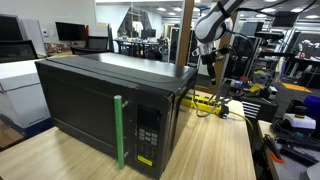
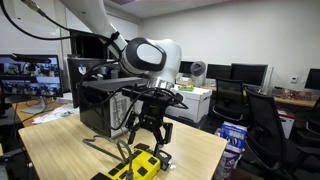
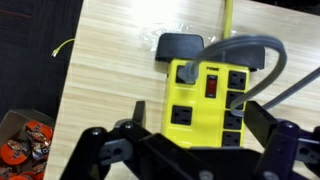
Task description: Disconnect the microwave cable from the adaptor
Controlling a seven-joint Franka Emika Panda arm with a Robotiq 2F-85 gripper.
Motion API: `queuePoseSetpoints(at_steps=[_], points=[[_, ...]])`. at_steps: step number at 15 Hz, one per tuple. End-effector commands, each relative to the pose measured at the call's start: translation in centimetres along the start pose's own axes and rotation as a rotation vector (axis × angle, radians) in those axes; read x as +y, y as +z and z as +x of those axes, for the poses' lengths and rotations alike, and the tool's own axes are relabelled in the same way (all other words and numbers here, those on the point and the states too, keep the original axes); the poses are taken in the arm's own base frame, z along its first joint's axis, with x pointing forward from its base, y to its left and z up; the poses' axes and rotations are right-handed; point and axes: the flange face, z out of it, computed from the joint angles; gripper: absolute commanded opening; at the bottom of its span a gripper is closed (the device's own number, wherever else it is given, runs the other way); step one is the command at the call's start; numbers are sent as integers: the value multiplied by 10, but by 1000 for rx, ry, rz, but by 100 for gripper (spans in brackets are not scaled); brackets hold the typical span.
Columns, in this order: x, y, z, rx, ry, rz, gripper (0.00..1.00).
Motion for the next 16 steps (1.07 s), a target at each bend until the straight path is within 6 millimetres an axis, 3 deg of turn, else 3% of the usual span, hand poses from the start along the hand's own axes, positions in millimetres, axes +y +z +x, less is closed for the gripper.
queuePoseSetpoints(at_steps=[1, 4, 5, 10, 16], points=[[-35, 15, 17, -19, 20, -15, 100], [-51, 18, 25, -54, 97, -82, 100], [-50, 27, 29, -69, 136, -96, 100], [-43, 28, 28, -47, 255, -100, 100], [-20, 37, 5, -127, 271, -106, 100]])
